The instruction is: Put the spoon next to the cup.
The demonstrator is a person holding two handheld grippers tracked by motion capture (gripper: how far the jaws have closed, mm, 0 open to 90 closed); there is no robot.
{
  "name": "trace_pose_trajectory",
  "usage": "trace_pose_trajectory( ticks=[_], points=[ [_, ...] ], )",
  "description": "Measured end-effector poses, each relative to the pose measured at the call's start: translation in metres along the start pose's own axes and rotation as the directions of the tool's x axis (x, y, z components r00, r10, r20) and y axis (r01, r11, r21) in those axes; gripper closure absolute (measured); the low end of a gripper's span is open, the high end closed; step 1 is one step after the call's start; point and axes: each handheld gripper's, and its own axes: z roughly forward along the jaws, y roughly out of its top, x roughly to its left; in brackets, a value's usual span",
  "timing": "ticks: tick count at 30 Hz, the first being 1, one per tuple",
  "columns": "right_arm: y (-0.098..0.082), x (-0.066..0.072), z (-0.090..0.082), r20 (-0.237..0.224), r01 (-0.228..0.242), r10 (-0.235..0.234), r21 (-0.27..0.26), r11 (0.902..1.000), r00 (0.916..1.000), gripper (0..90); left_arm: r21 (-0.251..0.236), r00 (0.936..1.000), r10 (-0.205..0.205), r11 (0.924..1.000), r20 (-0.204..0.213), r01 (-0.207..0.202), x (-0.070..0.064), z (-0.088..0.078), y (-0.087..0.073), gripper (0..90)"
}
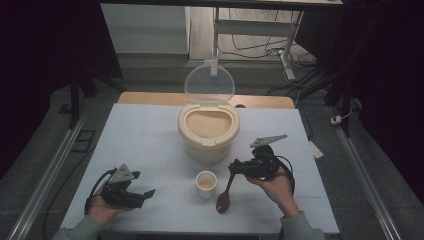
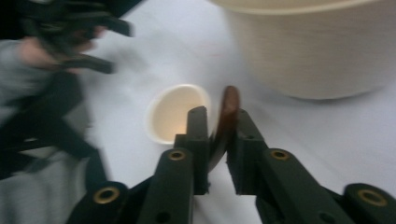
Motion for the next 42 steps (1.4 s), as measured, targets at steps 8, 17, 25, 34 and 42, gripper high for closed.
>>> trace_pose_trajectory(
  ticks=[8,17,25,34,42],
  points=[
    [-0.011,-0.03,0.025,0.191,-0.004,-0.003,0.034,0.9994,0.9815,61.1,0.003,1.0,0.0,1.0,-0.003,0.0,0.0,0.0,0.0,14.6],
    [-0.021,-0.042,0.04,0.28,-0.026,0.015,0.037,0.999,0.96,53.6,0.004,1.0,0.001,1.0,-0.002,-0.001,0.0,0.0,0.0,14.6],
    [-0.029,-0.045,0.053,0.385,-0.017,-0.012,0.071,0.9973,0.923,46.8,0.006,1.0,0.002,1.0,-0.004,-0.002,0.001,0.001,0.0,14.6],
    [-0.031,-0.043,0.06,0.469,-0.005,-0.041,0.096,0.9954,0.8824,38.6,0.003,1.0,0.005,1.0,-0.001,-0.005,0.0,0.0,-0.001,14.6],
    [-0.031,-0.038,0.034,0.434,0.057,-0.048,-0.008,0.9984,0.8994,36.6,-0.007,1.0,-0.001,1.0,-0.01,0.001,0.001,-0.002,-0.001,14.6]
  ],
)
